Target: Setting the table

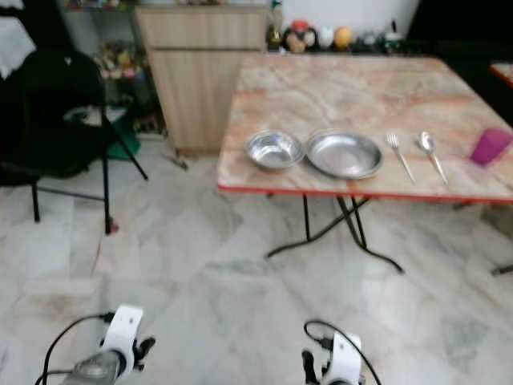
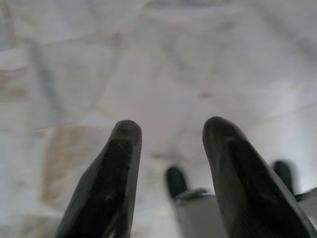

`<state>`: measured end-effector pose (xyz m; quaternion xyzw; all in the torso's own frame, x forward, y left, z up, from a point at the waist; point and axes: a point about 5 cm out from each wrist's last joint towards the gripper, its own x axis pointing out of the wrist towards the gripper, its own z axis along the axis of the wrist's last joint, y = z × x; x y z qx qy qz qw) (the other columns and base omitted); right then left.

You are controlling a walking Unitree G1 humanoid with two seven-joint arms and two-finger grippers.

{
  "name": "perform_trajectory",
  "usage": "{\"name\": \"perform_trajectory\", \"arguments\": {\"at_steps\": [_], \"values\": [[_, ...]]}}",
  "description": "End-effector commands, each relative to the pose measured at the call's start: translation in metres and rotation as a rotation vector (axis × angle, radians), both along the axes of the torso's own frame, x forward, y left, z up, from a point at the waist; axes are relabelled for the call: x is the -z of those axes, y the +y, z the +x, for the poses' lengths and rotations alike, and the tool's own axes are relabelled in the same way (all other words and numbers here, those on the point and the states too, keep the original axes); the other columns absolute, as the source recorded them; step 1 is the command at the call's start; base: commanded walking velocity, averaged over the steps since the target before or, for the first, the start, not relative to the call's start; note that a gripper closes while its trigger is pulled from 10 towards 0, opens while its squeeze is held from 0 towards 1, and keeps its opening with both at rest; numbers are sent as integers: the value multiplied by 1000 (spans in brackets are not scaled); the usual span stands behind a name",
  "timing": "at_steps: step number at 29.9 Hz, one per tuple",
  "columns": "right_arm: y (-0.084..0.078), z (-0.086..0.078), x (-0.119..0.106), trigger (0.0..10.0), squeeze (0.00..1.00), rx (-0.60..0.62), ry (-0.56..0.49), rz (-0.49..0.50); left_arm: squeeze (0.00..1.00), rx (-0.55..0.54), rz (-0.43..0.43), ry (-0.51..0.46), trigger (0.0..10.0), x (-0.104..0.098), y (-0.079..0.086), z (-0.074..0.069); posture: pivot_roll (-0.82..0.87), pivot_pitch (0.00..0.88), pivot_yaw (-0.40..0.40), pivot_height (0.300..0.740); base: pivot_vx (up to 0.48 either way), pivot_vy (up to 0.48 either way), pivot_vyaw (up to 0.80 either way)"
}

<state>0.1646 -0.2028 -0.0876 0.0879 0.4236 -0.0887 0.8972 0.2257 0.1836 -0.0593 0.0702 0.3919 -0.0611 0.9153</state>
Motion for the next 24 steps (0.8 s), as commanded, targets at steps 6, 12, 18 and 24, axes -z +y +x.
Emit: {"name": "perform_trajectory", "arguments": {"at_steps": [6,12,18,24], "values": [[4,12,-5,10000,0,-31,-36,4,0,-11,13,9,10000,2,6,-4,64,0,-31,740,0,-312,0],[6,12,-5,10000,0,-29,-33,4,0,-8,8,10,10000,2,4,-4,64,0,-32,740,0,-307,0],[6,11,-4,10000,0,-28,-29,4,0,-7,9,10,10000,2,4,-4,63,0,-30,740,0,-285,0],[5,11,-5,10000,0,-24,-34,2,0,-21,6,6,10000,2,6,-4,64,0,-30,740,0,0,0]]}}
